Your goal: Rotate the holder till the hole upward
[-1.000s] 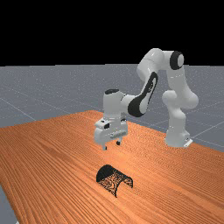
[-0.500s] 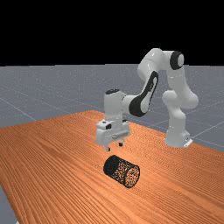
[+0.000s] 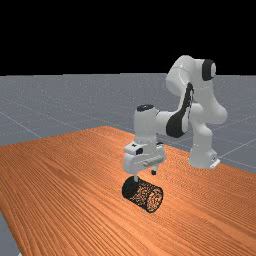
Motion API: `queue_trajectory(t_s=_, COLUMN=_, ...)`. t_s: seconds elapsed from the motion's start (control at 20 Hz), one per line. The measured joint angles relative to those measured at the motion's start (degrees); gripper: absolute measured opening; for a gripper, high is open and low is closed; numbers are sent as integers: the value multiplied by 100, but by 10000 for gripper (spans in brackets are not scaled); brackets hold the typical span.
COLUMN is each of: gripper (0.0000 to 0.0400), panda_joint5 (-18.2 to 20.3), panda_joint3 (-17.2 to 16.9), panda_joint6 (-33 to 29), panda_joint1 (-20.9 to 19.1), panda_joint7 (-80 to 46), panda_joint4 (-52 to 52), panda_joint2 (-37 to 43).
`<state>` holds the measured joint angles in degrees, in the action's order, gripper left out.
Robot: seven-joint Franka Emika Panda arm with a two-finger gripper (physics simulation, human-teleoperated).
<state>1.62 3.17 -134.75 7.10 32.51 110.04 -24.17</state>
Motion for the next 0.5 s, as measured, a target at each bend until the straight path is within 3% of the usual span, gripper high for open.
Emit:
queue_trajectory(t_s=0.3, gripper=400, panda_joint5=138, panda_joint3=246, panda_joint6=15, panda_joint1=224, panda_joint7=-63, panda_joint4=-218, panda_joint2=-154)
queue_trajectory(t_s=0.35, gripper=400, panda_joint5=21, panda_joint3=202, panda_joint6=604, panda_joint1=324, panda_joint7=-241, panda_joint4=-634, panda_joint2=-350)
queue_trajectory(t_s=0.5, gripper=400, panda_joint5=36, panda_joint3=240, panda_joint6=737, panda_joint1=384, panda_joint7=-279, panda_joint4=-861, panda_joint2=-583)
